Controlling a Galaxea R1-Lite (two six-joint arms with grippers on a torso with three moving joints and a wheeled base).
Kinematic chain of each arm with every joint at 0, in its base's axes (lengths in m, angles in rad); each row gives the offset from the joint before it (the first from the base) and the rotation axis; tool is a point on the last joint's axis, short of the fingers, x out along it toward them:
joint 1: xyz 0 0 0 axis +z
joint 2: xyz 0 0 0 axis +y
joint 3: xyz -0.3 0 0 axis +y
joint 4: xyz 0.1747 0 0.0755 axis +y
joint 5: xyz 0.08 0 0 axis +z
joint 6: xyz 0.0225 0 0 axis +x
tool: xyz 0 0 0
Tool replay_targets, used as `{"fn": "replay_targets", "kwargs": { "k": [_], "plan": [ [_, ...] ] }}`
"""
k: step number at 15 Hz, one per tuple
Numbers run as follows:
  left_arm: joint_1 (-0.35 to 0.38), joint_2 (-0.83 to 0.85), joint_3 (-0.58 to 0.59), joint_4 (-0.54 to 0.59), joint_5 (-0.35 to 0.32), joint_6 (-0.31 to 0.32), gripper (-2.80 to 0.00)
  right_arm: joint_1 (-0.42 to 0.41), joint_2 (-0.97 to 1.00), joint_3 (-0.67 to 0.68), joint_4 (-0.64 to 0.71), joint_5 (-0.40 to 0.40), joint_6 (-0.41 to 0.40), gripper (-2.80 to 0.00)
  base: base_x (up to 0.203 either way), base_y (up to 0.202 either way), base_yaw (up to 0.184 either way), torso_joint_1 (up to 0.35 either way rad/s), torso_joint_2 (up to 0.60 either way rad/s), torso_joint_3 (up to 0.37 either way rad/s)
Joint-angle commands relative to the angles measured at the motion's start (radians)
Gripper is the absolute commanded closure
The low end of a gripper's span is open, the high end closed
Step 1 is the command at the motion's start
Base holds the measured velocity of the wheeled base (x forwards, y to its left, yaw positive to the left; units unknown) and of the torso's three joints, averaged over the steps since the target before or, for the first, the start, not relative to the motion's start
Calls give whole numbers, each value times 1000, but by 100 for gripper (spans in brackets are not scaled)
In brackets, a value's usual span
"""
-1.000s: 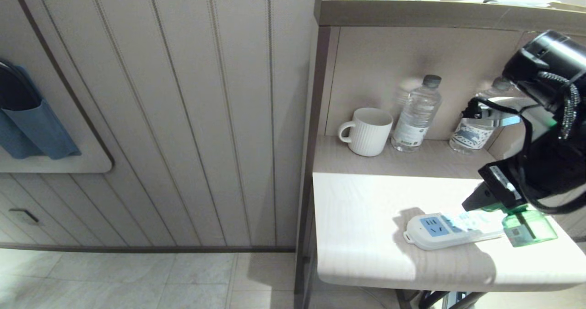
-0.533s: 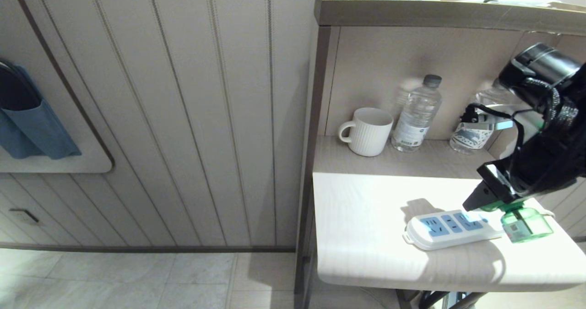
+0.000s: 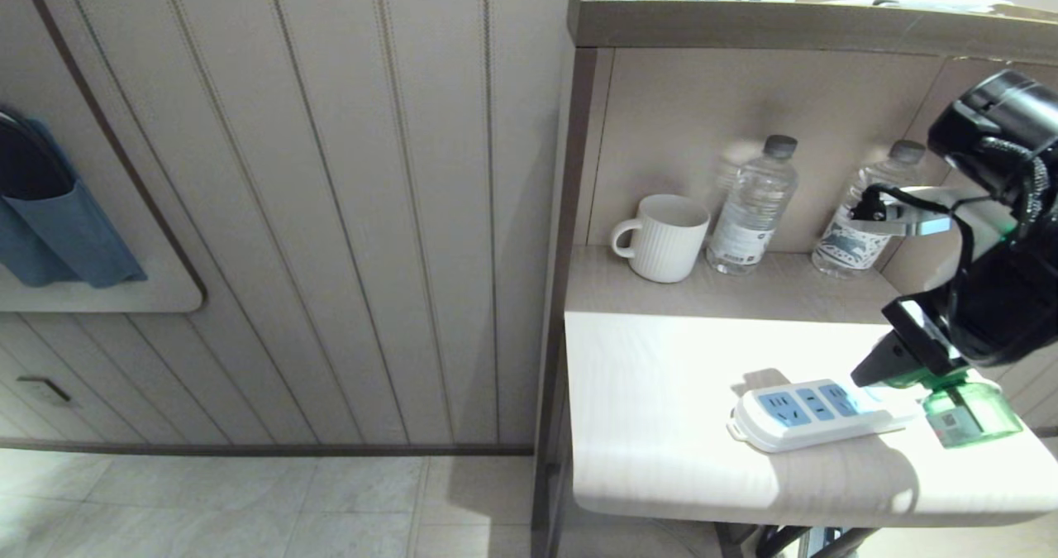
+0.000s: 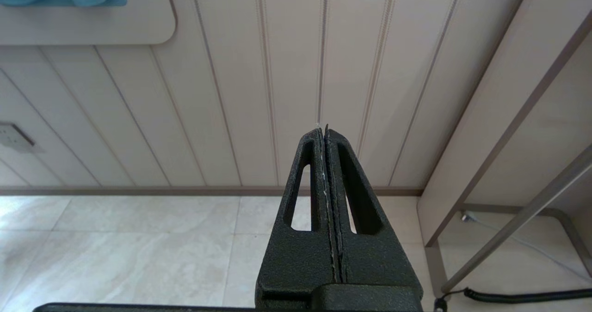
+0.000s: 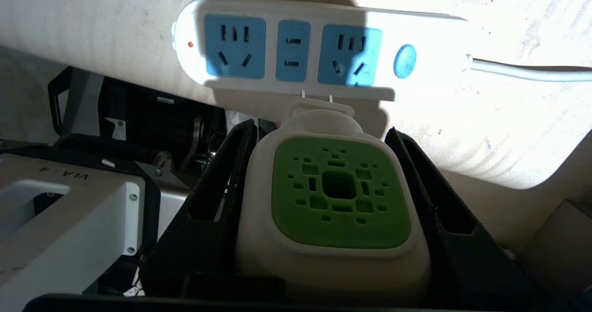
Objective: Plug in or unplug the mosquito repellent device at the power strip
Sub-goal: Insert the plug into the socket
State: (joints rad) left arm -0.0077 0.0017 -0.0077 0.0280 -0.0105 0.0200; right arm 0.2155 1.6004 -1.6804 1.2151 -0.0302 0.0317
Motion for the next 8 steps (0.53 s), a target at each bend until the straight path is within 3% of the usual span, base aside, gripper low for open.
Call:
{"fn": "replay_targets", "kwargs": {
  "k": [1,8],
  "plan": [
    [0,1,0,0,0,0,0,4,-22,16,6,0,1,0,0,0,0,92,-228,-118],
    [0,1,0,0,0,0,0,2,-34,30,6,-2,-1,0,0,0,0,202,-461,-258]
  ]
}}
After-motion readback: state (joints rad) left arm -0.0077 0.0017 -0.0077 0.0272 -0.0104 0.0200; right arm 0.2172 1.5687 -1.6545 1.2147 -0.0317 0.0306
